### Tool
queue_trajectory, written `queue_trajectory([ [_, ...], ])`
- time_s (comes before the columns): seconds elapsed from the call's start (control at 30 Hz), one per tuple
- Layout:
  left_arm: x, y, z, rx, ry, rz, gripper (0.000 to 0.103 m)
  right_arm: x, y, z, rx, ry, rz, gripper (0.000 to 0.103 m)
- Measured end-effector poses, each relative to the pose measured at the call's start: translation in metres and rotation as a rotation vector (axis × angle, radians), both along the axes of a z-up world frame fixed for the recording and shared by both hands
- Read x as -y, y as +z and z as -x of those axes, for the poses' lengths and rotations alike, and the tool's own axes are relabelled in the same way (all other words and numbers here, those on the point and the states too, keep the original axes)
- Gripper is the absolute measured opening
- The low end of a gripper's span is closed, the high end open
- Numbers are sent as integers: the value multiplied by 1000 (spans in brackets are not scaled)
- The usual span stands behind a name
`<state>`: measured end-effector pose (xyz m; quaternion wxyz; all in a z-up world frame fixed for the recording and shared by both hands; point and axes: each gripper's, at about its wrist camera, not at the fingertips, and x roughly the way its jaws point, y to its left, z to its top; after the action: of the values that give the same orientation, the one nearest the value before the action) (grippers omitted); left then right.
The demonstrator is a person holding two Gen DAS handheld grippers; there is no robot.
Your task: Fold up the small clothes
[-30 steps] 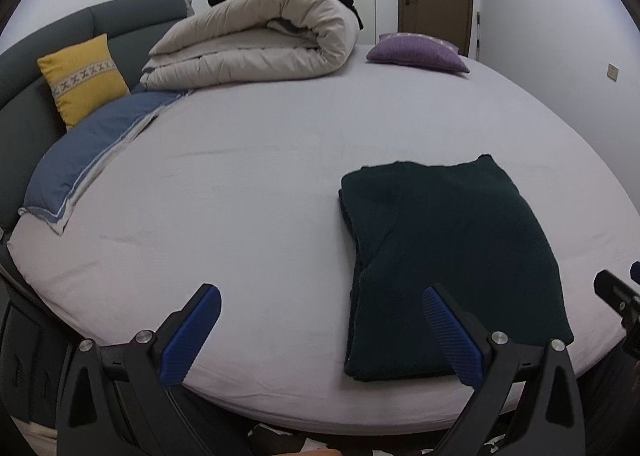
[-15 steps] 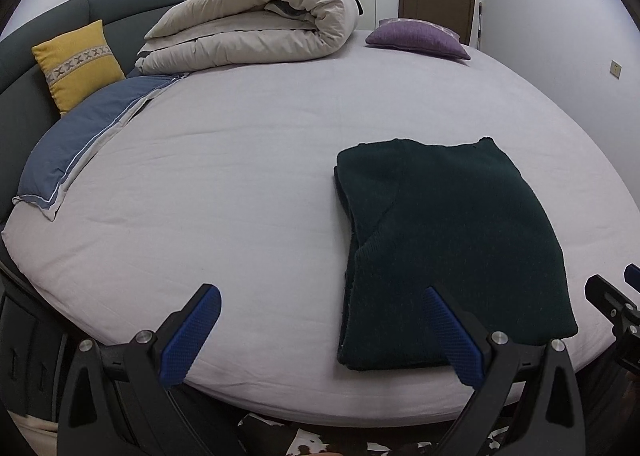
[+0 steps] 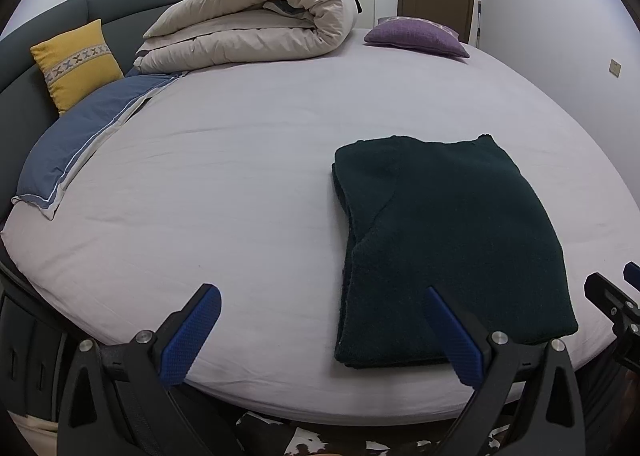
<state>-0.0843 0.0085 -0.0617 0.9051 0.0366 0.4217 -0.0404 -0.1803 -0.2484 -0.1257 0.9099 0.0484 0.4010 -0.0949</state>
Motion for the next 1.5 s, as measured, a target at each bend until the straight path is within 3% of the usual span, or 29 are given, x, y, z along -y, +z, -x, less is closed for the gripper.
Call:
queue_trajectory([
  [1.5, 0, -3, 1, -7, 0, 2, 103, -10, 1, -1, 4, 3, -4, 103],
])
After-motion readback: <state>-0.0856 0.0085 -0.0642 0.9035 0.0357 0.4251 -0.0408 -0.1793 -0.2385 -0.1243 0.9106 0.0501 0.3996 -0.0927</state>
